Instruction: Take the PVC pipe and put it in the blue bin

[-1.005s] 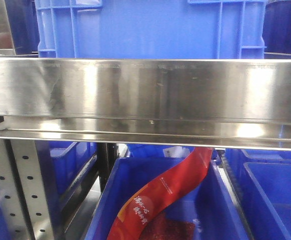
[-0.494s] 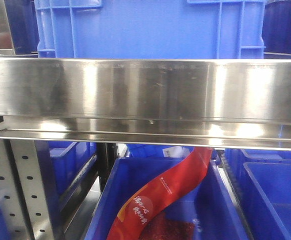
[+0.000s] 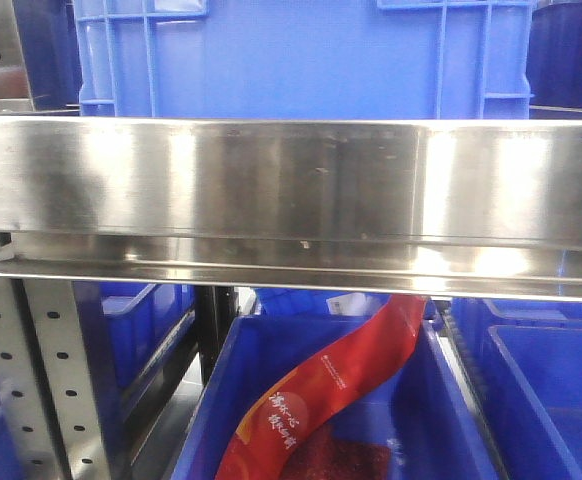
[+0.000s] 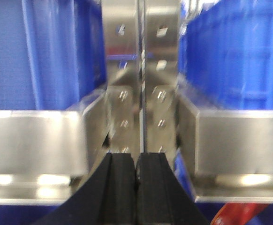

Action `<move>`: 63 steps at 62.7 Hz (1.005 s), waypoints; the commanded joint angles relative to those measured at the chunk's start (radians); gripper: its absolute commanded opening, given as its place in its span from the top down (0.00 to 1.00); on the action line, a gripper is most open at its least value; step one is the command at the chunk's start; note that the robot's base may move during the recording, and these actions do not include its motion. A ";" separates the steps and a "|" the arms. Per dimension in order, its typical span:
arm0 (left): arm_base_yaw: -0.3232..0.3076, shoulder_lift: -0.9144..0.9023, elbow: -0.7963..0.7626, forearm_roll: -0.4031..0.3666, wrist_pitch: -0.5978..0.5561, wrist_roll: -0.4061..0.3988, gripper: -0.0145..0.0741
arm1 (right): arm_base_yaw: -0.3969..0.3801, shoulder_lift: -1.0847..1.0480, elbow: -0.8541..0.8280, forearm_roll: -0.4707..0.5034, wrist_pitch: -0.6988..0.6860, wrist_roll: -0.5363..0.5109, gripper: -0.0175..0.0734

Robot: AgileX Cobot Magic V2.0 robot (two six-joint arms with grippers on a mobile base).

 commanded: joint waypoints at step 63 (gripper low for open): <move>0.036 -0.008 -0.001 0.020 -0.044 -0.128 0.96 | -0.006 -0.003 0.000 0.005 -0.028 -0.008 0.99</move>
